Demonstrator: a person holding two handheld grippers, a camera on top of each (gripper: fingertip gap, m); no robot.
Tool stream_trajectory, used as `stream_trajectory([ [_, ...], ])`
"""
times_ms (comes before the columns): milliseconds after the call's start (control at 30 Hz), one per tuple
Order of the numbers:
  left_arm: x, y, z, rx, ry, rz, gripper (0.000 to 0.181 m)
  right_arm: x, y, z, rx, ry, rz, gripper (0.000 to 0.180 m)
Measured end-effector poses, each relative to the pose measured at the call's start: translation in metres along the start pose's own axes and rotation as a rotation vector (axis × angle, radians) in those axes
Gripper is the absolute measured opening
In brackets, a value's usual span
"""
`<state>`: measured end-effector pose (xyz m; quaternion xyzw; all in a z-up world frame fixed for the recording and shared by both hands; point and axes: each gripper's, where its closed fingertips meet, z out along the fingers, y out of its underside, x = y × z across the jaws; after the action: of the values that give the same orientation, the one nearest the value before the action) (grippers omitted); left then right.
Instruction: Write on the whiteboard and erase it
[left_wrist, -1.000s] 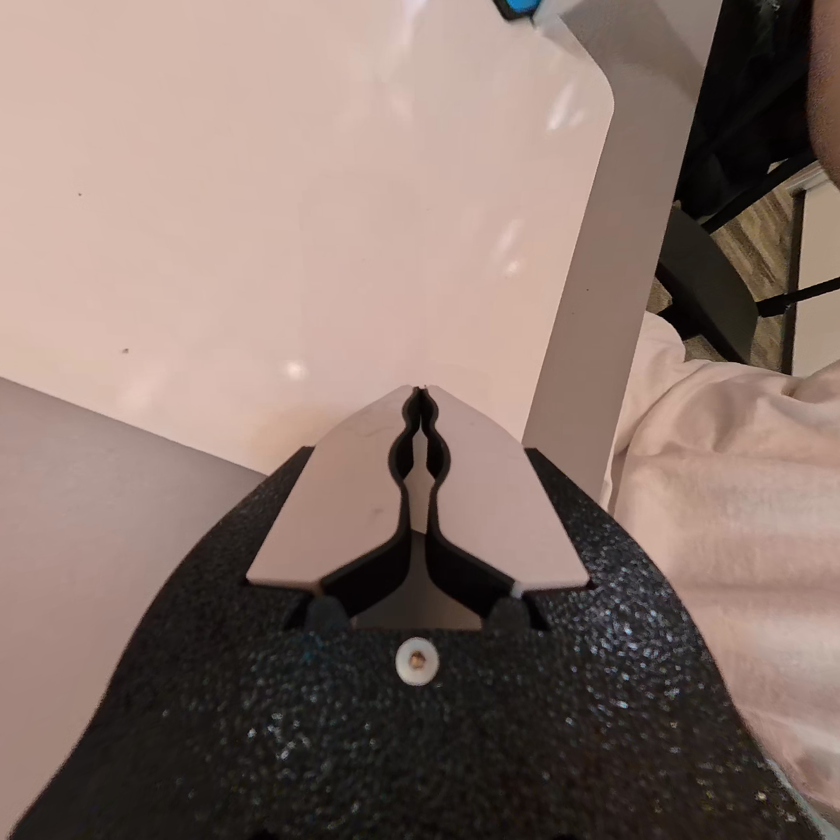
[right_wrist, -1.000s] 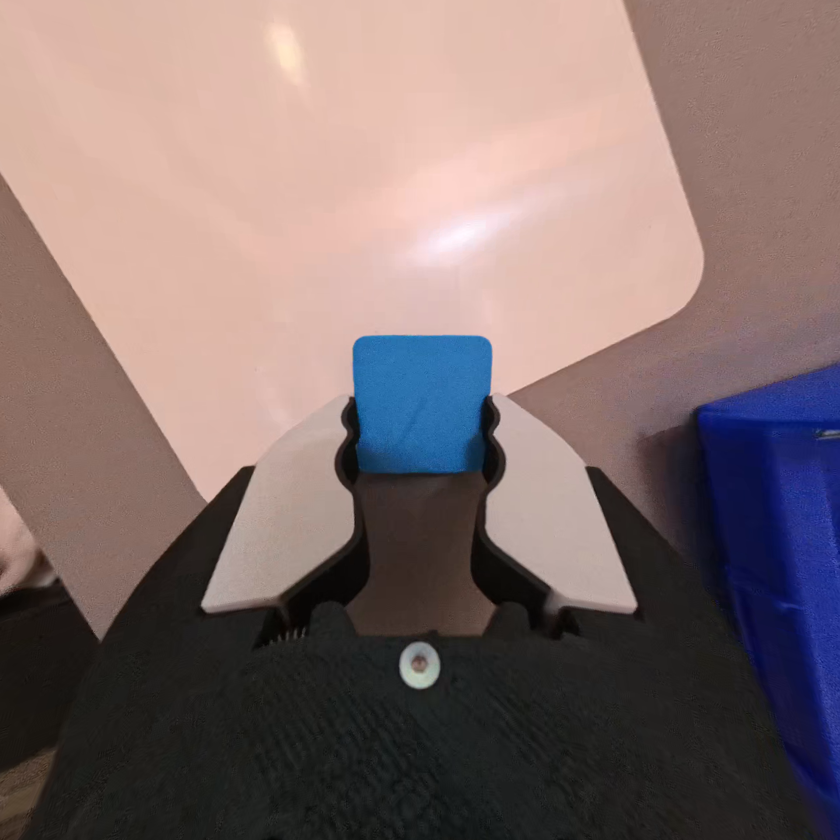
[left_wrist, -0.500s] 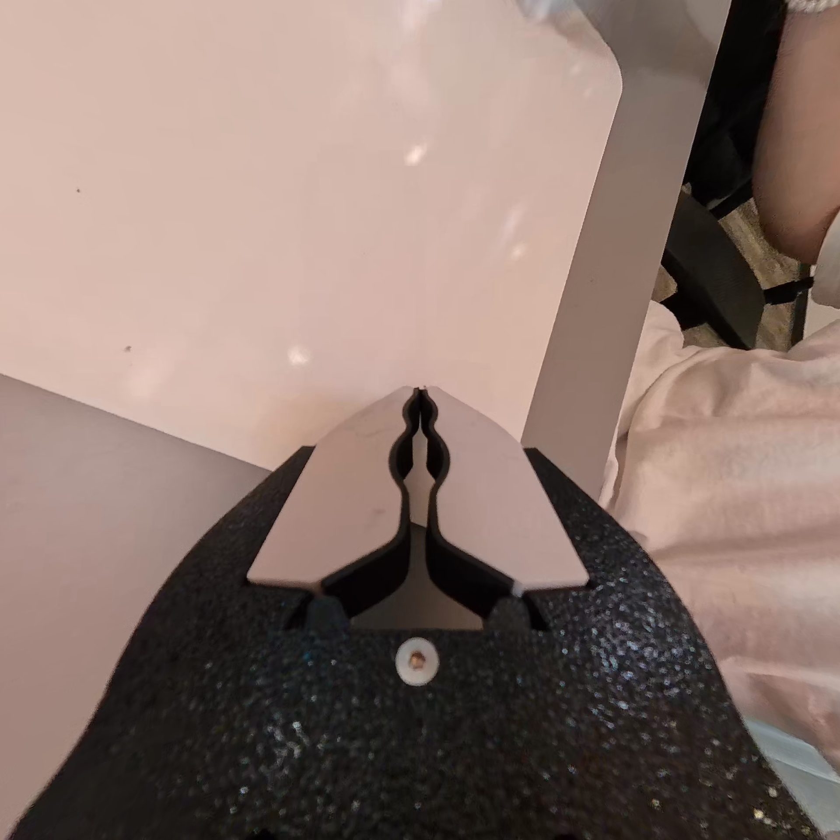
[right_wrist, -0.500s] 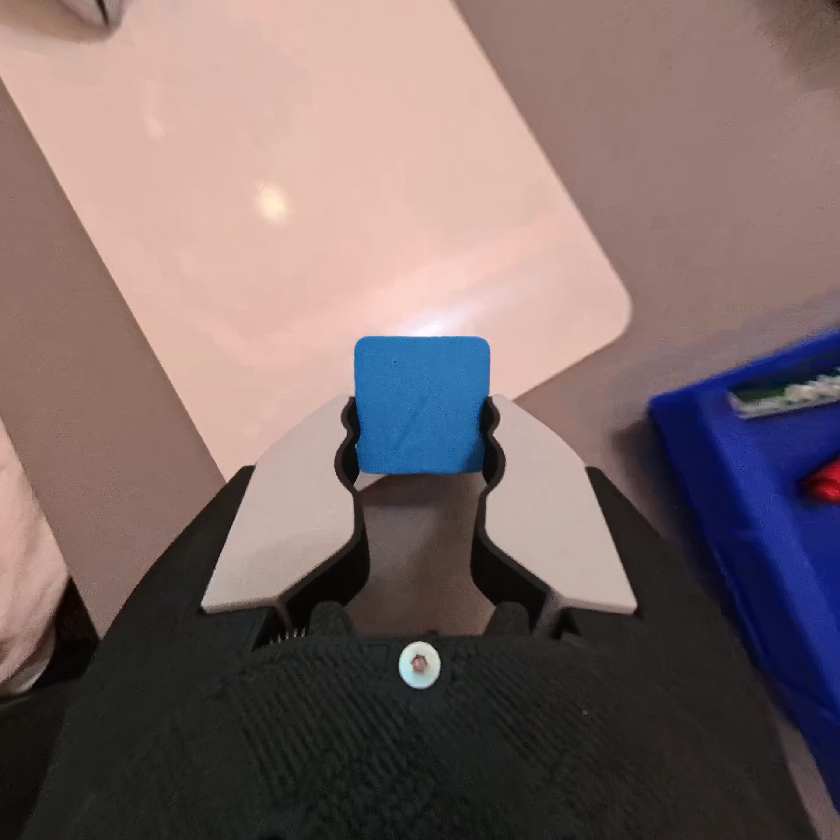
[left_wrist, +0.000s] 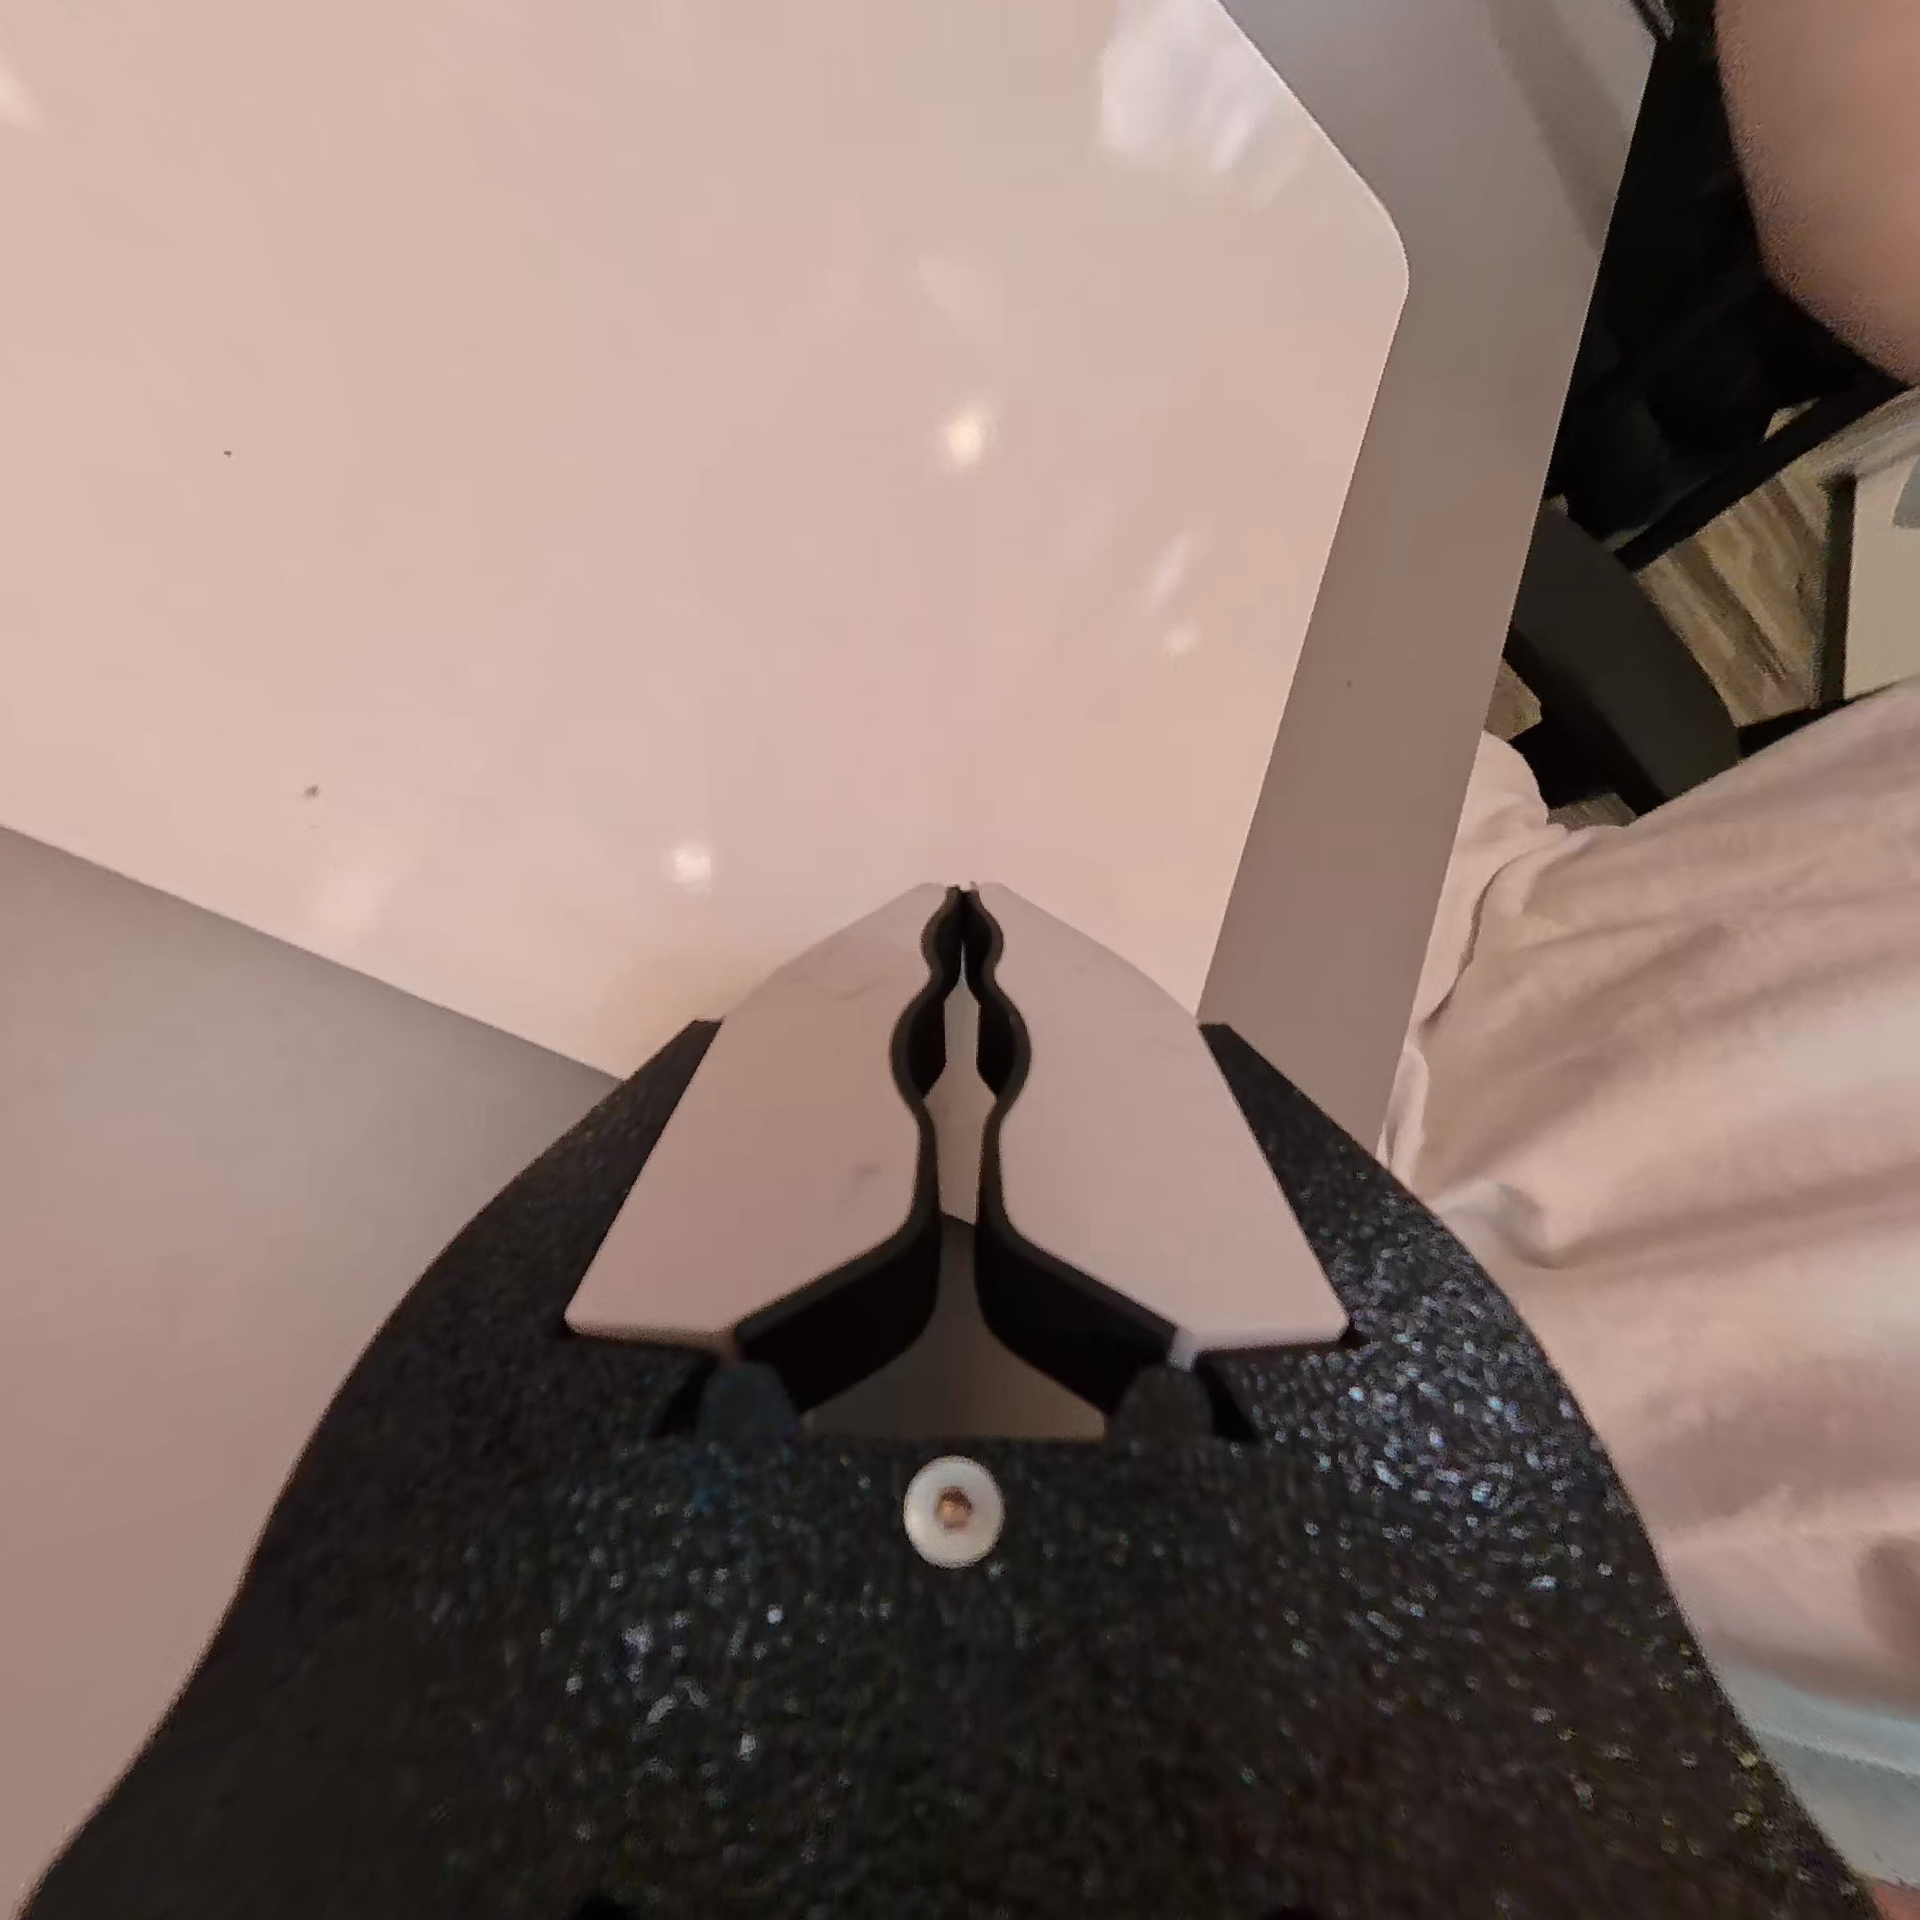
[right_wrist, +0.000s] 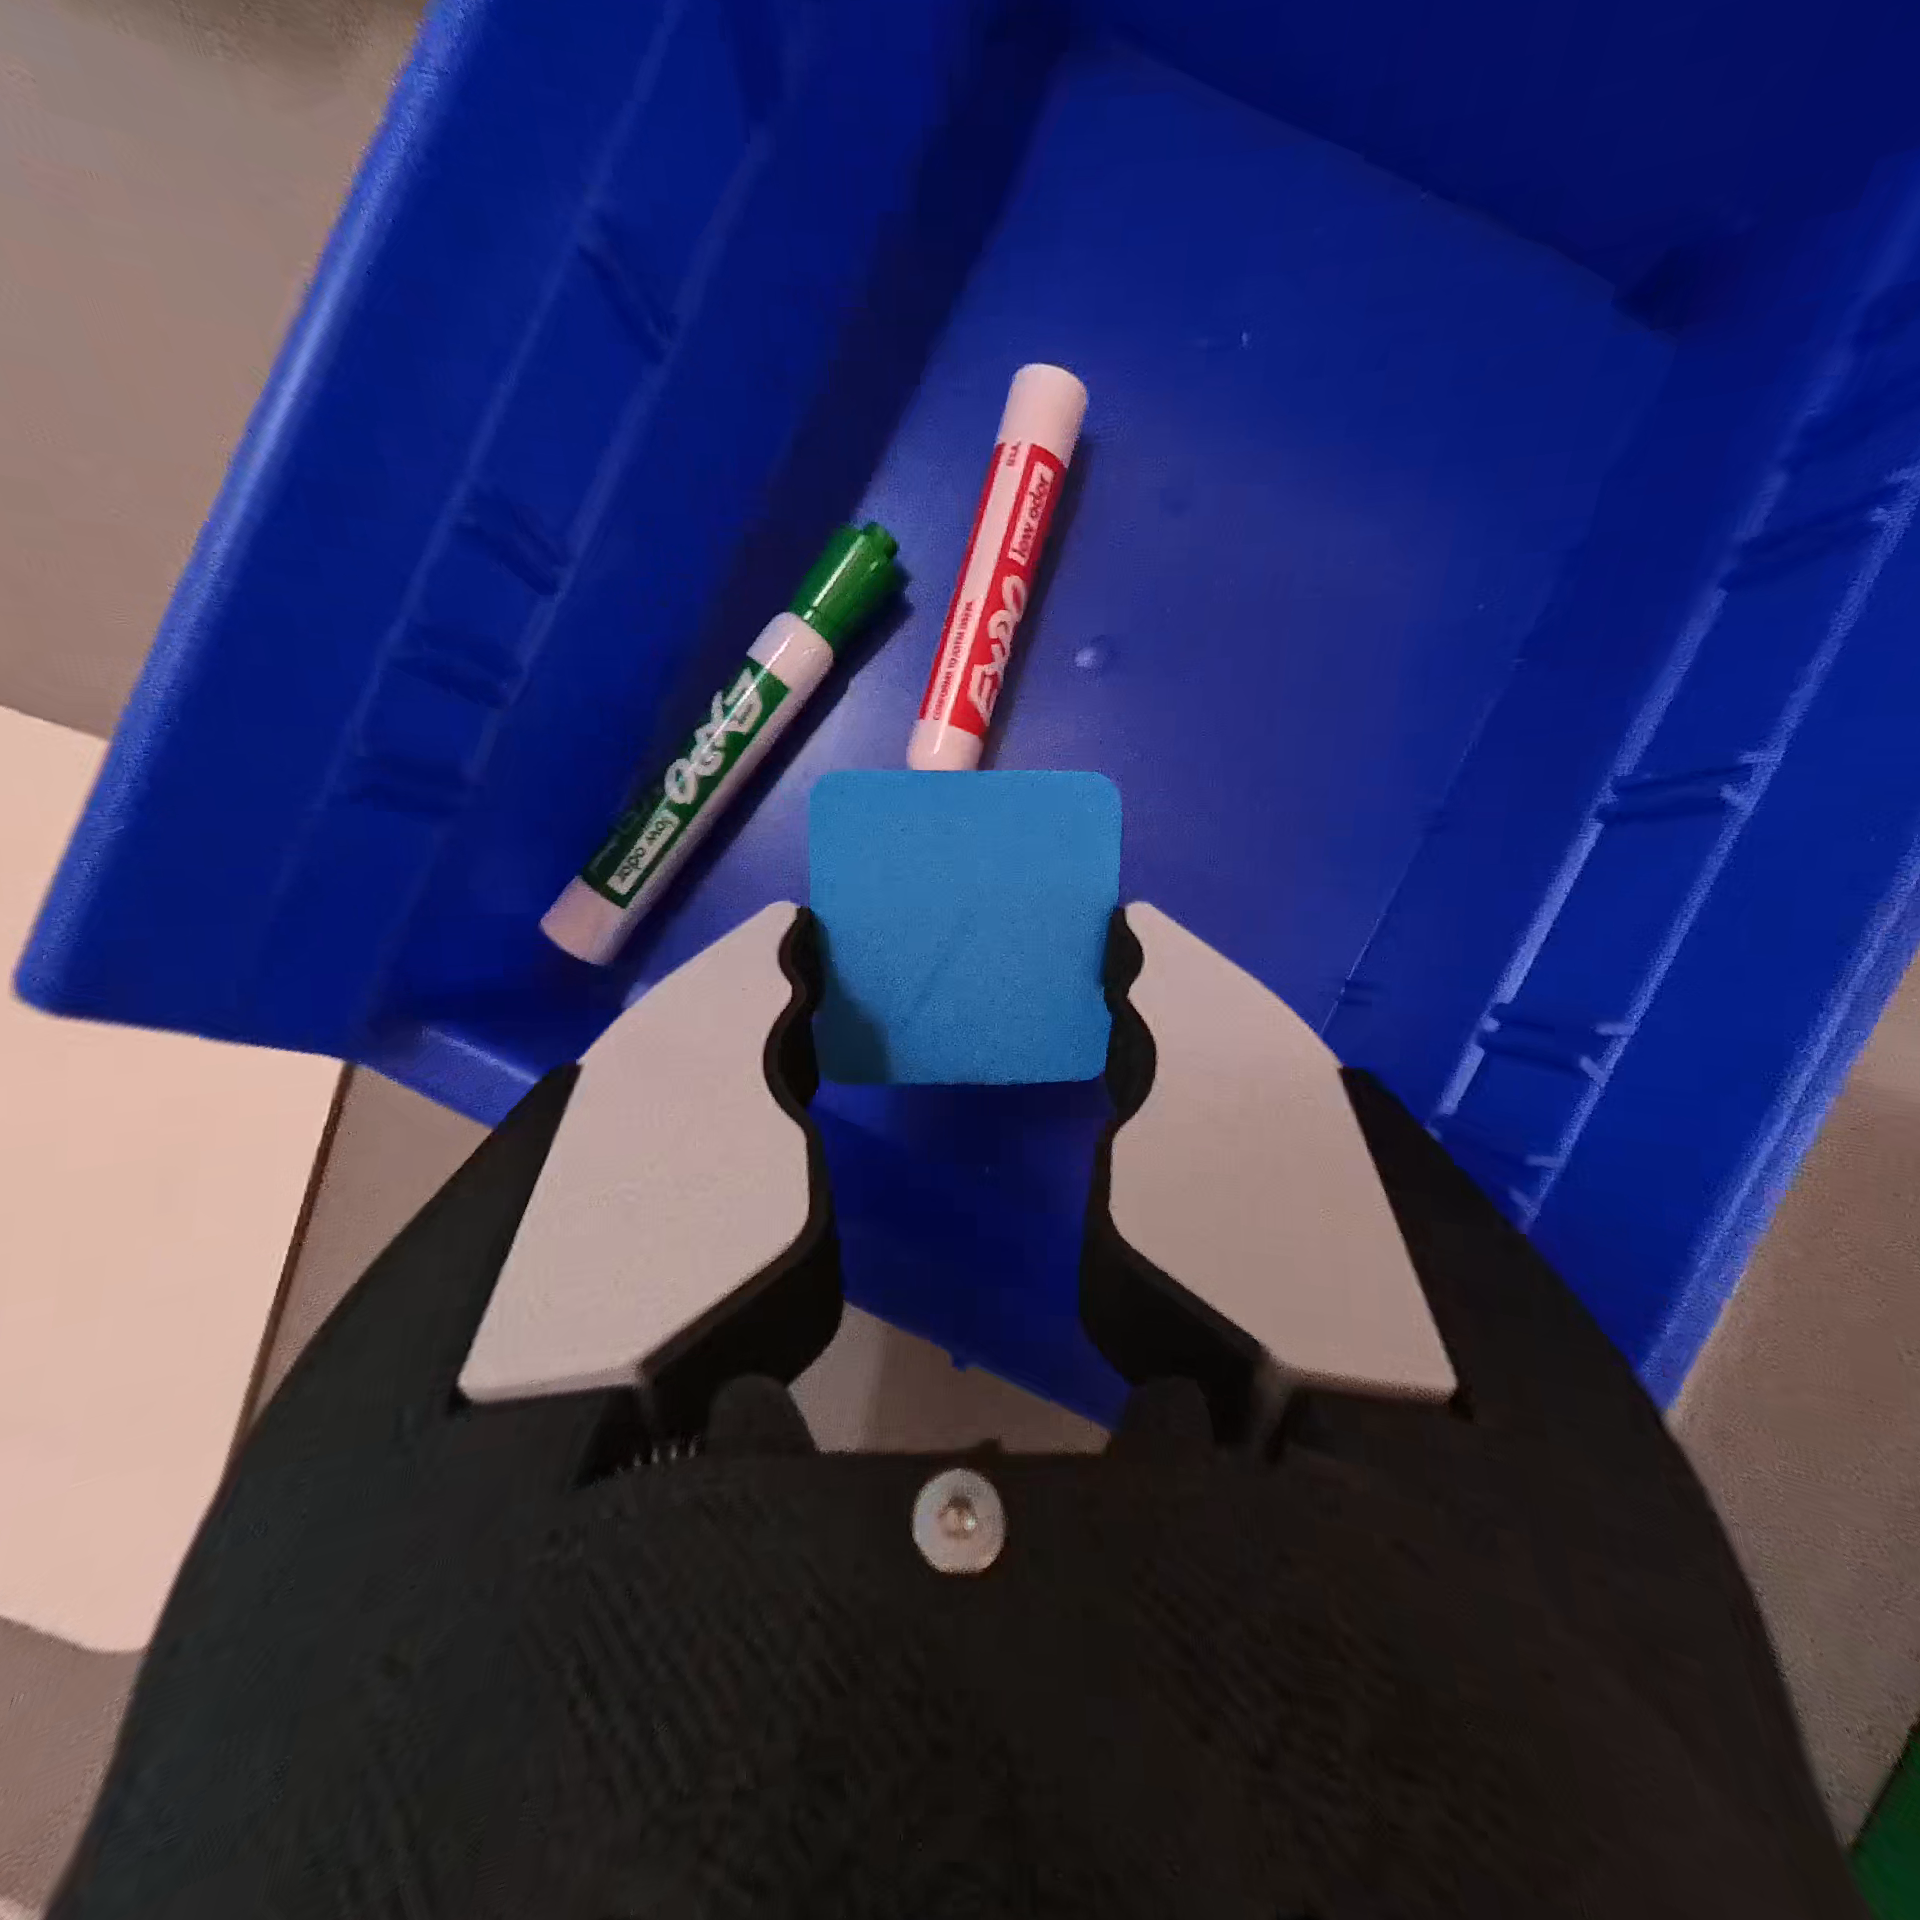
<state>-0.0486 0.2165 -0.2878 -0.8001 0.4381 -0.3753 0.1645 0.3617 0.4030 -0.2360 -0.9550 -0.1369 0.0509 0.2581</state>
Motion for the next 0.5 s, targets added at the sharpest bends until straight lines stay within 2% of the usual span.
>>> stream_trajectory([
  [167,-0.001,-0.003,-0.003,0.075,-0.028,-0.013,0.000,0.016,0.009,0.008,-0.051,0.078,0.010,0.054],
  [433,-0.002,-0.001,0.001,0.013,-0.075,0.007,0.000,0.020,0.019,0.023,-0.098,0.060,0.031,0.056],
  [500,-0.002,-0.001,0.001,0.019,-0.082,0.014,0.000,0.020,0.017,0.024,-0.079,0.052,0.046,0.063],
])
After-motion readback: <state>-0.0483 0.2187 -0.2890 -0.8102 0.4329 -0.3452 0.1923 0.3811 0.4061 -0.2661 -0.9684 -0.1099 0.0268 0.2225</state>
